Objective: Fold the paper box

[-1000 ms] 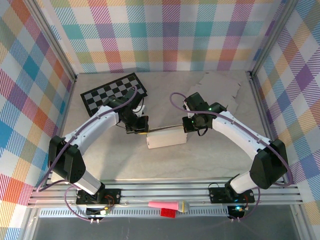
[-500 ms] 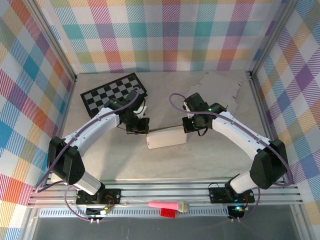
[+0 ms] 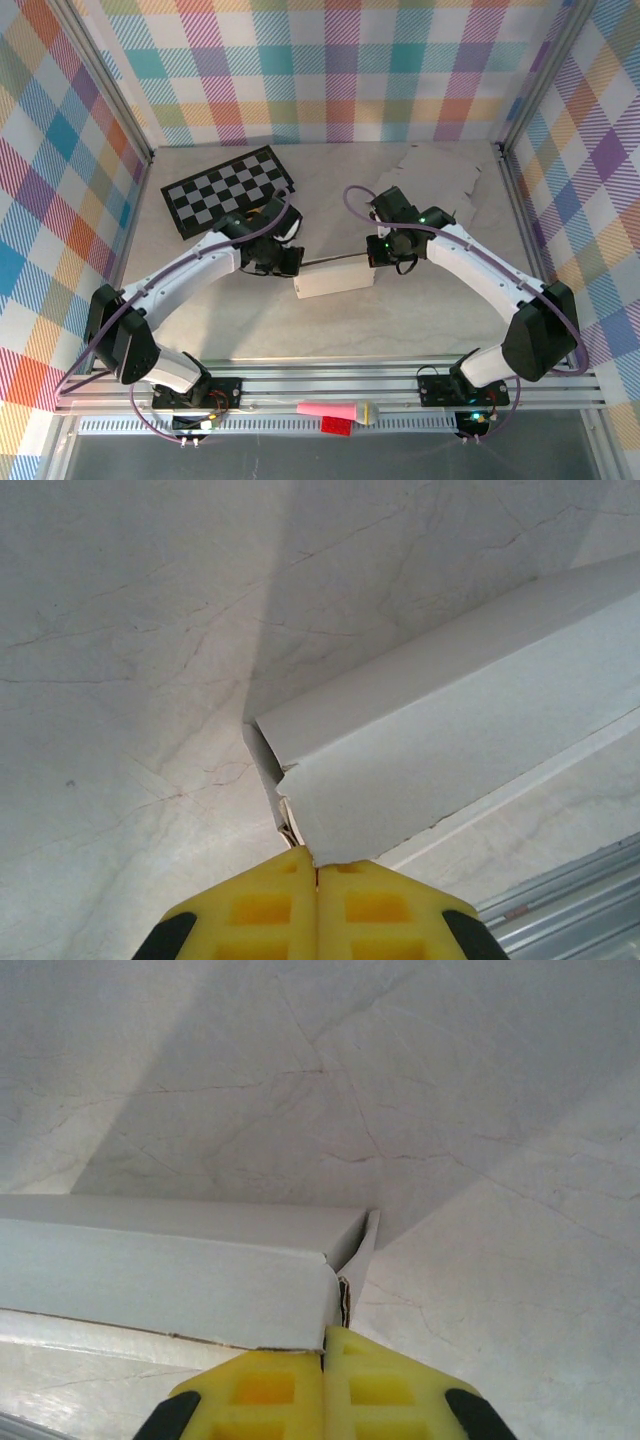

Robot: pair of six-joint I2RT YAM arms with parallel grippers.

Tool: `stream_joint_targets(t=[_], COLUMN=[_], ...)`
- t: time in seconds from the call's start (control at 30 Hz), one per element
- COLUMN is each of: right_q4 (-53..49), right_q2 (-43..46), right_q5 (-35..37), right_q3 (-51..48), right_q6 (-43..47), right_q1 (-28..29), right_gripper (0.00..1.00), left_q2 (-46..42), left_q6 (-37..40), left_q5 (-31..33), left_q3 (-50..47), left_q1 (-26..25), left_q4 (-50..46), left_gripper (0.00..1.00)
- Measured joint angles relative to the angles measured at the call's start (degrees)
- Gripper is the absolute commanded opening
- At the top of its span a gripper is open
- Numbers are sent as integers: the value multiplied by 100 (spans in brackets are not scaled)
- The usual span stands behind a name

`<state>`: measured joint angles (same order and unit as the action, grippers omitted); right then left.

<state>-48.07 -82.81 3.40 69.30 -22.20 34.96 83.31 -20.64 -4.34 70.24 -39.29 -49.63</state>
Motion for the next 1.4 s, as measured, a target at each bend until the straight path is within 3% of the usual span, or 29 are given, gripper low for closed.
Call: stream_joint_targets(t=[0.13,0.37,0.47,0.63,0.97,1.4], right_q4=[-122,-157,-90,229,1488,2723], right_q2=[129,555,822,1335,1589,1589], right_q5=[-234,-605,-671,-820,-1075,-1078], right_q3=[-107,-212,-286,-691,-1731,-2361], right_q6=[-529,-1495,-2111,-3447,-6019,-6999], right_q1=[20,33,24,-129,-389,-455], right_gripper=[28,42,59,69,66,48], left_q2=[-144,-184,-184,-184,-181,-175], left_q6=[-173,-367,-404,-424,-426,-426], left_q5=[313,577,660,767,857,876], left_q3=[-197,-280,-282,-282,-282,-282], left_q1=[-127,-247,-297,-361,-437,-457], left_q4=[238,378,382,372,369,372], left_gripper=[0,0,0,0,0,0])
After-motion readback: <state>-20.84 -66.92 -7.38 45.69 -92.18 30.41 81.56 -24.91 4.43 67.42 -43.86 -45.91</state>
